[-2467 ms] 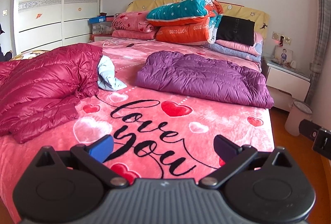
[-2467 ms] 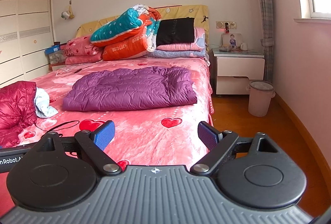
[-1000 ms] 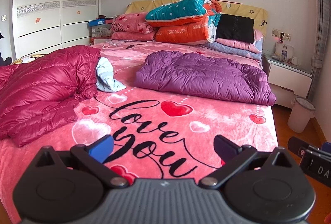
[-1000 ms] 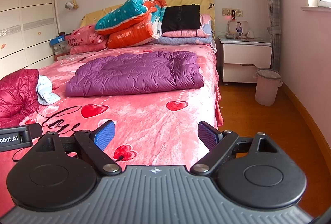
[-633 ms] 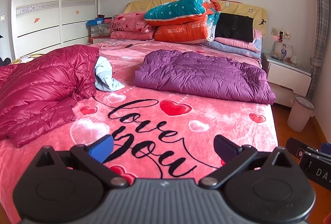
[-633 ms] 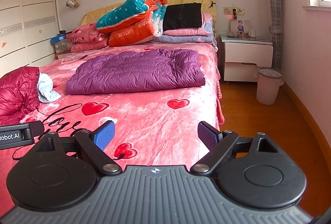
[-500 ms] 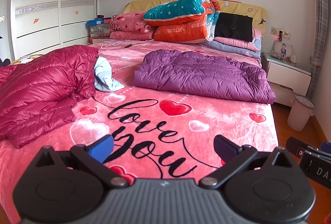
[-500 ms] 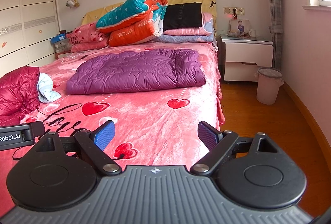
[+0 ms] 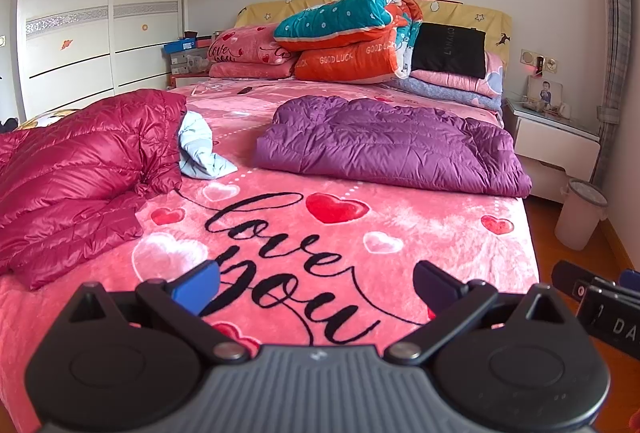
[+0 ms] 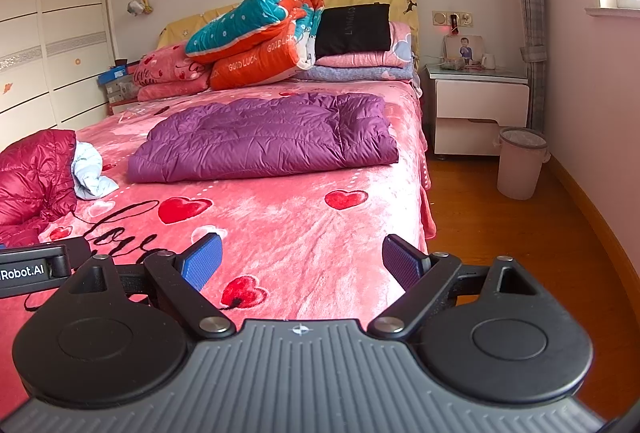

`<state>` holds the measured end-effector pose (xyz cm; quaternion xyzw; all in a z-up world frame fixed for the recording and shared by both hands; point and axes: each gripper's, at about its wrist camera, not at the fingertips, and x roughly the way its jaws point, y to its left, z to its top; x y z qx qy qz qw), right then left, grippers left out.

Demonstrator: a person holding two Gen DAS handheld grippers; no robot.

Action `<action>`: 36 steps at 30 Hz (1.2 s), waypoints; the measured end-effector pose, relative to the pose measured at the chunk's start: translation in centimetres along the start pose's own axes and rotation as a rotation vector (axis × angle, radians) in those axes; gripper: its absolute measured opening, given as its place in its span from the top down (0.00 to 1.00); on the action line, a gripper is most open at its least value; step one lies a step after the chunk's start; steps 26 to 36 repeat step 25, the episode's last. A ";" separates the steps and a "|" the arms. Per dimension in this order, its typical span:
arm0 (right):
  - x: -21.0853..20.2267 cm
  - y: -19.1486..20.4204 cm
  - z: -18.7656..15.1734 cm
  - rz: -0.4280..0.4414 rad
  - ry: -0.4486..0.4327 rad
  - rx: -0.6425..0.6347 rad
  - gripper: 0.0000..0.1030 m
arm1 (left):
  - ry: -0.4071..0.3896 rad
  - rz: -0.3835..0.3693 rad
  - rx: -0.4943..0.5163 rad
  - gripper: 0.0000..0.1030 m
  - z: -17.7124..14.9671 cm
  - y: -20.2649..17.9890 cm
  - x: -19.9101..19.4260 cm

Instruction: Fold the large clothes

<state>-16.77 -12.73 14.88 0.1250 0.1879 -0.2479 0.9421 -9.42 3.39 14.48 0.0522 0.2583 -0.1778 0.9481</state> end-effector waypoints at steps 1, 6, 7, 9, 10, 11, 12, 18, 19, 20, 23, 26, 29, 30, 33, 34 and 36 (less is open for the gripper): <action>0.0 0.0 0.0 0.000 0.000 0.000 0.00 | 0.001 -0.002 -0.001 0.01 0.0 0.0 0.0; 0.0 0.0 0.0 0.000 0.003 0.003 0.00 | 0.005 -0.007 -0.003 0.01 0.0 0.1 0.3; 0.1 0.0 0.0 0.000 0.004 0.003 0.00 | 0.007 -0.009 -0.004 0.01 0.0 0.1 0.4; 0.1 0.0 0.0 0.001 0.004 0.004 0.00 | 0.010 -0.014 -0.006 0.01 -0.1 0.2 0.6; 0.1 0.0 0.0 0.002 0.004 0.004 0.00 | 0.012 -0.015 -0.007 0.01 -0.1 0.1 0.6; 0.1 0.0 0.0 0.004 0.004 0.003 0.00 | 0.013 -0.018 -0.008 0.01 -0.1 0.2 0.7; 0.2 0.0 0.0 0.006 0.005 0.001 0.00 | 0.014 -0.022 -0.010 0.01 -0.1 0.3 0.8; 0.9 0.2 -0.1 0.020 0.016 -0.015 0.00 | 0.010 -0.031 -0.027 0.01 -0.5 1.3 1.3; 1.1 0.2 -0.2 0.023 0.019 -0.018 0.00 | 0.013 -0.021 -0.031 0.01 -0.5 1.6 1.5; 1.3 0.3 -0.3 0.025 0.023 -0.020 0.00 | 0.015 -0.010 -0.036 0.01 -0.5 2.0 1.6; 2.2 0.4 -0.5 0.033 0.042 -0.016 0.00 | 0.021 0.040 -0.052 0.01 -0.7 3.6 2.3; 2.9 0.6 -0.7 0.039 0.055 -0.018 0.00 | 0.034 0.074 -0.070 0.01 -1.0 4.7 2.9; 2.9 0.6 -0.7 0.039 0.055 -0.018 0.00 | 0.034 0.074 -0.070 0.01 -1.0 4.7 2.9; 2.9 0.6 -0.7 0.039 0.055 -0.018 0.00 | 0.034 0.074 -0.070 0.01 -1.0 4.7 2.9; 2.9 0.6 -0.7 0.039 0.055 -0.018 0.00 | 0.034 0.074 -0.070 0.01 -1.0 4.7 2.9; 2.9 0.6 -0.7 0.039 0.055 -0.018 0.00 | 0.034 0.074 -0.070 0.01 -1.0 4.7 2.9; 2.9 0.6 -0.7 0.039 0.055 -0.018 0.00 | 0.034 0.074 -0.070 0.01 -1.0 4.7 2.9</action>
